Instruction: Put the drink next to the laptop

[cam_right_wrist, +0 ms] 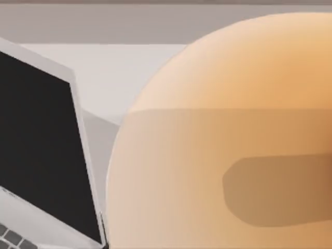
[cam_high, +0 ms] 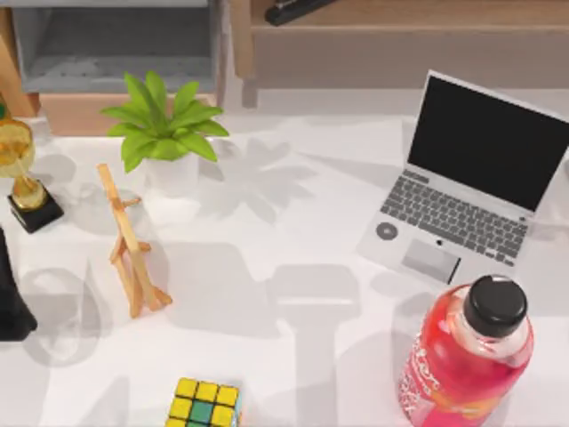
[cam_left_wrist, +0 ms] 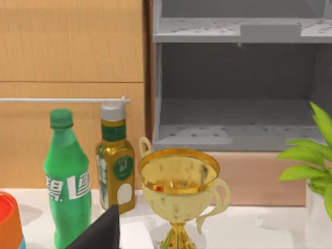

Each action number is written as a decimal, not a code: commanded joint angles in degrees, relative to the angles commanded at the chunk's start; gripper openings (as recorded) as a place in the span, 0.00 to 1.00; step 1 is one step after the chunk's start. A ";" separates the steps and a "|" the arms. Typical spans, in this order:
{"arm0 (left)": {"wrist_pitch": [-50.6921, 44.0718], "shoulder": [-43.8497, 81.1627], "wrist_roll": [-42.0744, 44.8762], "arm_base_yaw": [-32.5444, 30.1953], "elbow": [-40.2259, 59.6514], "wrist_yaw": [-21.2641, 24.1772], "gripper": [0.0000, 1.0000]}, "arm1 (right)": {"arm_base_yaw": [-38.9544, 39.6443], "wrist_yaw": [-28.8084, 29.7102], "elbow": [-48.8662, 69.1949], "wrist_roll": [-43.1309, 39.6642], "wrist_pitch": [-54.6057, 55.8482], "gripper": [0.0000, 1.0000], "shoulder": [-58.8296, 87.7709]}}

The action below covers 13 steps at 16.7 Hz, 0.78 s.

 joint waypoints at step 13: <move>0.00 0.00 0.00 0.00 0.00 0.00 1.00 | 0.00 0.00 0.00 0.00 0.00 1.00 0.00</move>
